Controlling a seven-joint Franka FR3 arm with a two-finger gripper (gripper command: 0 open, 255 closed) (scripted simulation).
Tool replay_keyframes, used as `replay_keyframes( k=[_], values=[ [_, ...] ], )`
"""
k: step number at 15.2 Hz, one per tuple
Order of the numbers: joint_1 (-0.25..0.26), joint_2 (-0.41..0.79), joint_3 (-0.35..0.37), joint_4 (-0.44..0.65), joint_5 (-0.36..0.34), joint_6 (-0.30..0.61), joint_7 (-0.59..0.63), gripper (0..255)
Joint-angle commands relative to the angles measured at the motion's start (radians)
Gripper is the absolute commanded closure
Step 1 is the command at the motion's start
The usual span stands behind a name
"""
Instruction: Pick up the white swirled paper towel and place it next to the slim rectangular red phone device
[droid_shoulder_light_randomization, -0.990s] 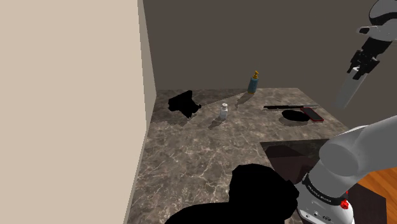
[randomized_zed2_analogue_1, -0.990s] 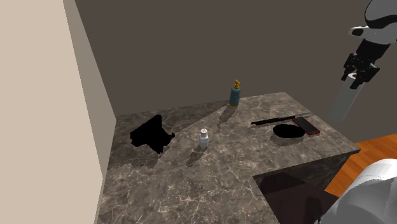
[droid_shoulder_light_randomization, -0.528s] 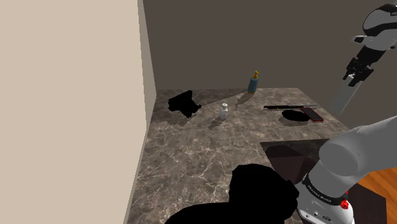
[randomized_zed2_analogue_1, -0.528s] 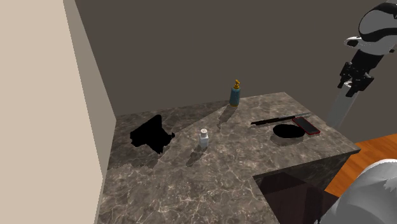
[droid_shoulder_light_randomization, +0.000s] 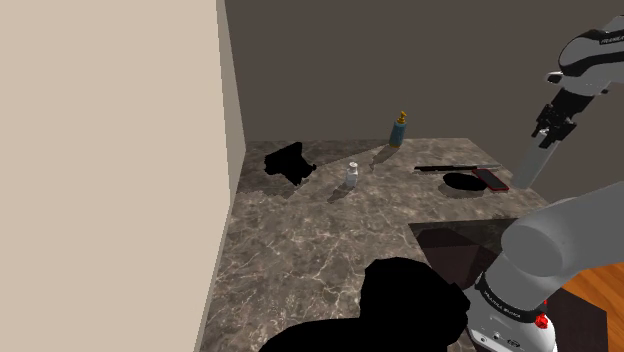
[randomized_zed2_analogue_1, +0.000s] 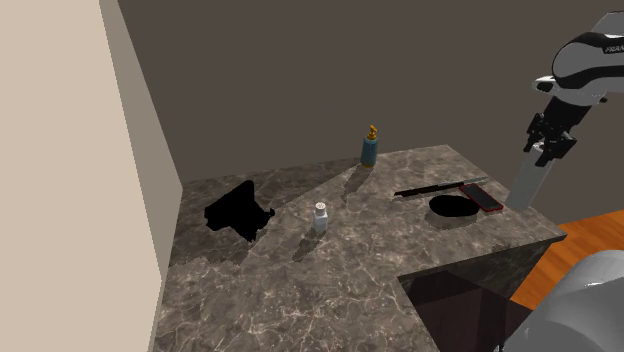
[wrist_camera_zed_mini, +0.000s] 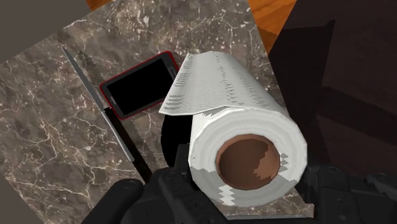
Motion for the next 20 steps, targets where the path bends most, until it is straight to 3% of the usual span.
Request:
replay_keyframes(
  k=[1, 13, 20],
  values=[
    [0.002, 0.007, -0.011, -0.018, -0.001, 0.026, -0.002, 255],
    [0.028, 0.068, -0.095, -0.13, 0.001, 0.198, -0.023, 255],
    [0.028, 0.068, -0.095, -0.13, 0.001, 0.198, -0.023, 255]
  ],
)
